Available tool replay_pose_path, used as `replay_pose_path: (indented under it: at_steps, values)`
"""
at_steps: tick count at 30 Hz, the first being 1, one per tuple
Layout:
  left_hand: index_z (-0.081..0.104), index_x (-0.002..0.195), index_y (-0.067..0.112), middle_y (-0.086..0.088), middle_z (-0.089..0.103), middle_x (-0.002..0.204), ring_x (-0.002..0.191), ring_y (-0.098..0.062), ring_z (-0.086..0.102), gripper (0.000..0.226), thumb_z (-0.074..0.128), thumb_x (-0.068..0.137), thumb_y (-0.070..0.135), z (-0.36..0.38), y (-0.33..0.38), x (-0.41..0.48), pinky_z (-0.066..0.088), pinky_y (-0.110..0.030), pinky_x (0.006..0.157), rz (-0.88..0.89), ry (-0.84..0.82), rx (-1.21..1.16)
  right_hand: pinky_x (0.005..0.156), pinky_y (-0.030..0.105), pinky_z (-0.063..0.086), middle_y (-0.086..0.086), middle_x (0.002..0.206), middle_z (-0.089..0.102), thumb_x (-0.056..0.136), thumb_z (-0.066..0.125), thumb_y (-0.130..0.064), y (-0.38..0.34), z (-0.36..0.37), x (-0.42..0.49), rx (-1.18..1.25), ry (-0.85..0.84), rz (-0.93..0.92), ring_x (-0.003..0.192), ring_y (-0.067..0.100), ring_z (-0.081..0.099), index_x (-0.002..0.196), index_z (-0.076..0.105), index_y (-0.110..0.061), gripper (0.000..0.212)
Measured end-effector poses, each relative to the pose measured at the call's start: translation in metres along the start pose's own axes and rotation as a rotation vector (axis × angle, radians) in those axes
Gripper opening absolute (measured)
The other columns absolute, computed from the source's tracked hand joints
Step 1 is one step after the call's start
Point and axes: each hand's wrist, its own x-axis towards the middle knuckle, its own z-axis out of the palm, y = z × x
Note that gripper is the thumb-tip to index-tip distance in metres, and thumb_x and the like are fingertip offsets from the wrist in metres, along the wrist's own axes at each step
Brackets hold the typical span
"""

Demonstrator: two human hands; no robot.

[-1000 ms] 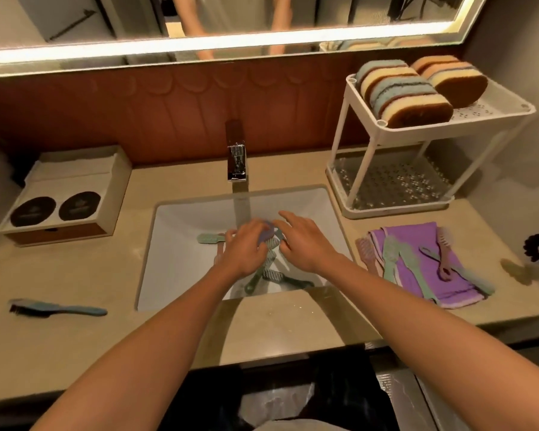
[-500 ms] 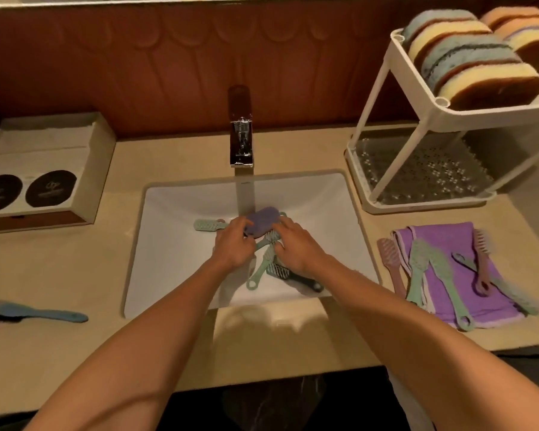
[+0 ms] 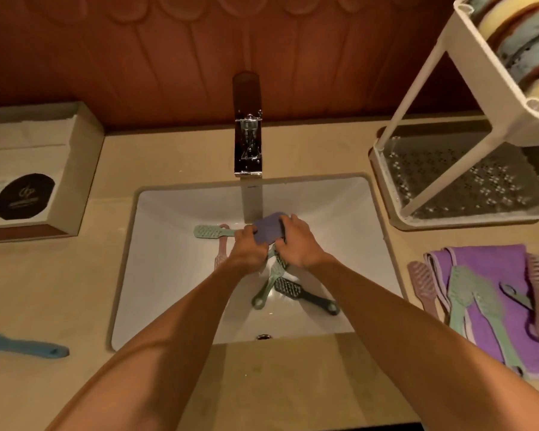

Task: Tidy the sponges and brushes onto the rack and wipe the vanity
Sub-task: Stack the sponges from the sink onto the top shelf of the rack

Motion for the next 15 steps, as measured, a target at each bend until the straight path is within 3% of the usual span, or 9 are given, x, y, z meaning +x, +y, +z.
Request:
replay_pose_path:
  at_steps: [2, 6, 9, 12, 15]
  values:
    - [0.039, 0.147, 0.014, -0.009, 0.047, 0.144, 0.134, -0.024, 0.044, 0.052, 0.056, 0.099, 0.021, 0.004, 0.002, 0.004, 0.022, -0.012, 0.085, -0.06, 0.0, -0.079, 0.106, 0.047, 0.044, 0.021, 0.136, 0.048, 0.096, 0.053, -0.024, -0.001, 0.002, 0.005, 0.044, 0.0, 0.042, 0.128, 0.039, 0.046, 0.148, 0.038, -0.006, 0.057]
    - [0.045, 0.138, 0.009, -0.019, 0.061, 0.128, 0.098, -0.026, 0.06, 0.051, 0.066, 0.091, 0.013, 0.005, 0.01, 0.007, 0.047, -0.033, 0.076, -0.089, 0.049, -0.354, 0.114, 0.045, 0.041, 0.02, 0.145, 0.036, 0.096, 0.058, -0.024, -0.006, 0.003, 0.011, 0.176, 0.029, 0.087, 0.134, 0.039, 0.041, 0.156, 0.028, -0.012, 0.067]
    - [0.044, 0.138, 0.012, -0.016, 0.057, 0.13, 0.104, -0.031, 0.061, 0.062, 0.071, 0.085, 0.028, 0.001, 0.014, -0.001, 0.052, -0.039, 0.078, -0.113, 0.143, -0.408, 0.117, 0.043, 0.035, 0.017, 0.147, 0.028, 0.096, 0.062, -0.027, -0.009, 0.001, 0.012, 0.266, 0.097, 0.106, 0.137, 0.038, 0.034, 0.16, 0.021, -0.014, 0.077]
    - [0.042, 0.145, 0.012, -0.014, 0.046, 0.141, 0.121, -0.034, 0.055, 0.053, 0.057, 0.1, 0.034, -0.006, 0.022, -0.016, 0.052, -0.041, 0.092, -0.099, 0.236, -0.313, 0.113, 0.043, 0.04, 0.015, 0.142, 0.033, 0.096, 0.067, -0.039, -0.009, -0.009, 0.007, 0.279, 0.155, 0.101, 0.132, 0.034, 0.037, 0.153, 0.036, -0.013, 0.07]
    - [0.051, 0.137, 0.007, -0.014, 0.051, 0.129, 0.11, -0.03, 0.056, 0.042, 0.043, 0.106, 0.034, -0.011, 0.03, -0.022, 0.043, -0.03, 0.081, -0.151, 0.226, -0.412, 0.099, 0.03, 0.045, 0.012, 0.133, 0.038, 0.092, 0.074, -0.035, -0.006, -0.023, -0.005, 0.366, 0.189, 0.081, 0.12, 0.028, 0.047, 0.133, 0.056, -0.013, 0.05]
